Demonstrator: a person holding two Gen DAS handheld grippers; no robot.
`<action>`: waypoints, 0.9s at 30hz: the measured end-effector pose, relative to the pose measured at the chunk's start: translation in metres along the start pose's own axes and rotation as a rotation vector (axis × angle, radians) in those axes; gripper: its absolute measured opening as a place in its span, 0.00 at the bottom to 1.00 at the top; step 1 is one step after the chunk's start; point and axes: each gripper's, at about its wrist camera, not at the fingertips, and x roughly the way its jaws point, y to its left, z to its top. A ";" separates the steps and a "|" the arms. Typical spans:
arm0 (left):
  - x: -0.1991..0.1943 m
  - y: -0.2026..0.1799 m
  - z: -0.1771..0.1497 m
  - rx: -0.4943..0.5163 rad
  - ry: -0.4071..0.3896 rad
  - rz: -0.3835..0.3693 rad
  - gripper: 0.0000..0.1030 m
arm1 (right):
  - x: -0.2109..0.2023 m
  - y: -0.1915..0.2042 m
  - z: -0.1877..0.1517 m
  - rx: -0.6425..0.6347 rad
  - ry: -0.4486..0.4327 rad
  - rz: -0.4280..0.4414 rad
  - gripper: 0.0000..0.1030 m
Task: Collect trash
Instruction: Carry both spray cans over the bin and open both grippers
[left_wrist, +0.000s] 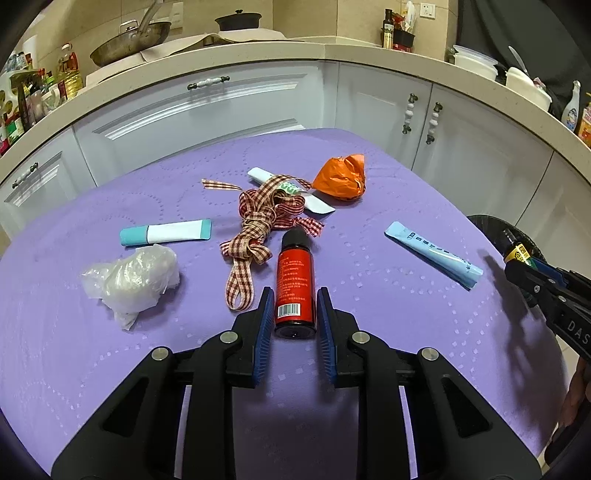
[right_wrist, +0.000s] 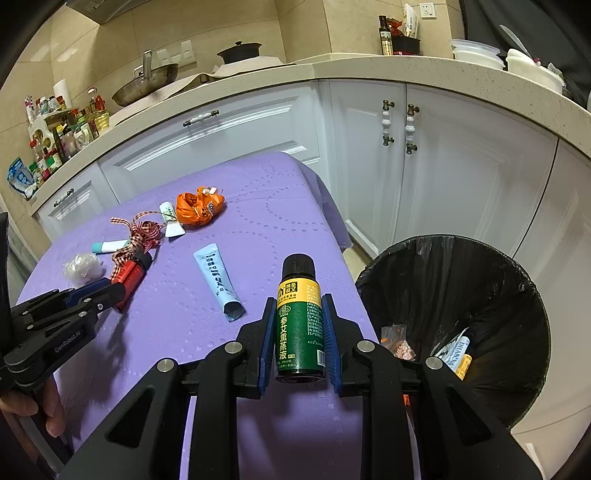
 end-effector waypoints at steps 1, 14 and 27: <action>0.001 0.000 0.000 -0.005 -0.001 -0.001 0.22 | 0.000 0.000 0.000 0.000 0.001 0.000 0.24; 0.008 0.005 0.002 -0.027 0.033 -0.011 0.23 | 0.003 -0.003 -0.001 0.003 0.012 0.009 0.24; -0.006 0.003 -0.001 -0.023 -0.027 0.012 0.22 | 0.003 -0.005 -0.001 0.007 0.004 0.006 0.24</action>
